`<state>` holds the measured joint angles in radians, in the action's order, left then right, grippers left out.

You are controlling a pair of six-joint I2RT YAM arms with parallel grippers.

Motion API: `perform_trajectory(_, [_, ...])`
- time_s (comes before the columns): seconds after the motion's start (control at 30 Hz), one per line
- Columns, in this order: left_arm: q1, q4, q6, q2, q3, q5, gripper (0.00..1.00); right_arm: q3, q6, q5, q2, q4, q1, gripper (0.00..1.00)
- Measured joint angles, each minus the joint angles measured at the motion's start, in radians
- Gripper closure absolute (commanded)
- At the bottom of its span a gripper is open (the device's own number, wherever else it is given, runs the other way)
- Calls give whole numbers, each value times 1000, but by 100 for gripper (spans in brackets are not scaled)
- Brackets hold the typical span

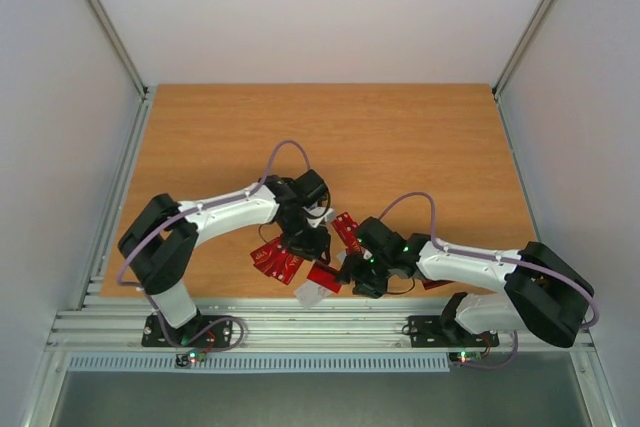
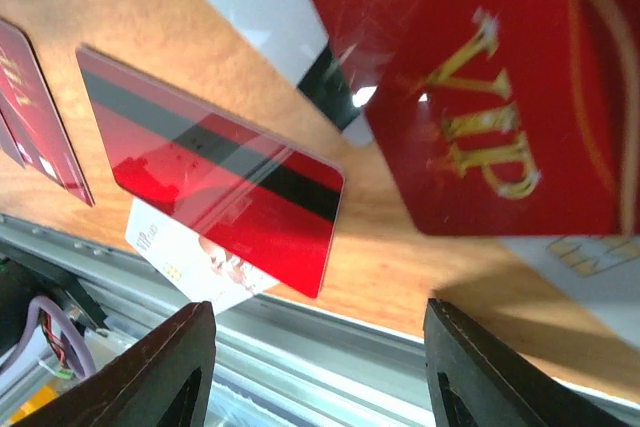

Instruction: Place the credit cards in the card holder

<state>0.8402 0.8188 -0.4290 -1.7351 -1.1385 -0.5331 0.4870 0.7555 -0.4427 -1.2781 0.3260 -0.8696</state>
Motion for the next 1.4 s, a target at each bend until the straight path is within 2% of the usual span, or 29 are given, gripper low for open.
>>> perform_trajectory(0.13, [0,16,27,63,51,3,51,0,34,12,0,-5,-58,42])
perform_trajectory(0.37, [0,31,46,68,156,-3,55,-10,109,34,-8,-66,-113,42])
perform_trajectory(0.53, [0,23,48,67,151,-3,57,-26,158,47,-14,-136,-119,42])
perform_trajectory(0.77, [0,18,64,-21,65,30,53,-28,204,71,-14,-152,-121,41])
perform_trajectory(1.07, [-2,24,69,-97,45,39,48,-31,222,103,-5,-146,-121,42])
perform_trajectory(1.4, [-27,8,13,-115,53,-62,48,-69,255,45,-74,-335,-120,46])
